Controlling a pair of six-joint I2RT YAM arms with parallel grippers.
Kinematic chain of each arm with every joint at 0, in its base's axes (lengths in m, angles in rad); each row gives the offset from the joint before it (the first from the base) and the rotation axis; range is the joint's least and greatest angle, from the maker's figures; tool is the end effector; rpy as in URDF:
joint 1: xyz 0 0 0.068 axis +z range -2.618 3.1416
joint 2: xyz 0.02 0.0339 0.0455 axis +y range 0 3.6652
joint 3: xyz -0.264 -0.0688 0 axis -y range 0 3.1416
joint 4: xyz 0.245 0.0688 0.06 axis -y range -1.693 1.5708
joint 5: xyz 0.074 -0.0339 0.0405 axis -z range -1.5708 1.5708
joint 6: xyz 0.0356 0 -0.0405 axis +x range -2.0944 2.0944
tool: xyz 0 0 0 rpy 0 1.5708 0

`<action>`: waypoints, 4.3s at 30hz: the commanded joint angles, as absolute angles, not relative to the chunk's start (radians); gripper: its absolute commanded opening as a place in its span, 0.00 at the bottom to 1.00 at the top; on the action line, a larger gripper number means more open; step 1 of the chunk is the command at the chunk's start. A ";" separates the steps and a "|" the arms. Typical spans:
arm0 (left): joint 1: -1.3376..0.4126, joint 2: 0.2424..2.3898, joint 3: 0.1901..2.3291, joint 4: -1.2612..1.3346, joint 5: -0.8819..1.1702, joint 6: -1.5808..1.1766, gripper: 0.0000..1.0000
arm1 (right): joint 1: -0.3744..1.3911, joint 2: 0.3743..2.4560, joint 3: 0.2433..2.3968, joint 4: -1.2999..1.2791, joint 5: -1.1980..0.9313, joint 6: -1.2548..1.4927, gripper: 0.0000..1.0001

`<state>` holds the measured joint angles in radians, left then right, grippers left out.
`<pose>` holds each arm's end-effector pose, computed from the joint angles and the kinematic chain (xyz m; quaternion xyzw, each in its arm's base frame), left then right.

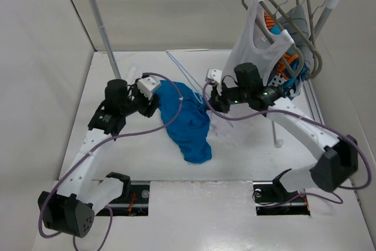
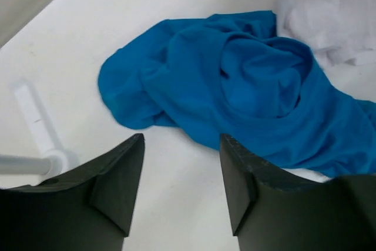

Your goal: Place the t-shirt on the hanger

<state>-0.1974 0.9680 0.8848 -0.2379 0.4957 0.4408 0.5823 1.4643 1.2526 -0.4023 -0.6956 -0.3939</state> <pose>0.2118 -0.0596 0.3372 0.3829 0.7016 -0.1286 0.5871 0.2605 0.1988 0.3248 -0.5300 0.6635 0.3419 0.4024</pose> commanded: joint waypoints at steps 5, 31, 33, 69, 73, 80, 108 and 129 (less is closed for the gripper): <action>-0.502 1.126 0.930 -0.128 0.245 0.391 0.59 | 0.515 1.237 1.085 -0.626 -0.623 -0.471 0.00; -0.554 1.704 1.160 -0.083 0.042 0.255 0.53 | 0.264 1.071 0.922 -0.703 -0.652 -0.561 0.00; -0.554 1.704 1.160 -0.083 0.041 0.255 0.45 | 0.264 1.071 0.922 -0.703 -0.661 -0.561 0.00; -0.617 1.752 1.121 -0.115 0.034 0.394 0.58 | 0.264 1.023 0.917 -0.712 -0.664 -0.561 0.00; -0.656 1.763 1.111 -0.068 -0.011 0.408 0.61 | 0.264 1.011 0.917 -0.712 -0.655 -0.561 0.00; -0.749 1.669 1.108 -0.093 -0.020 0.453 0.70 | 0.264 1.011 0.926 -0.712 -0.655 -0.561 0.00; -0.543 1.678 1.264 -0.262 0.268 0.270 0.58 | 0.264 1.002 0.927 -0.712 -0.637 -0.561 0.00; -0.578 1.776 1.336 -0.146 0.054 0.173 0.40 | 0.273 1.020 0.917 -0.693 -0.646 -0.561 0.00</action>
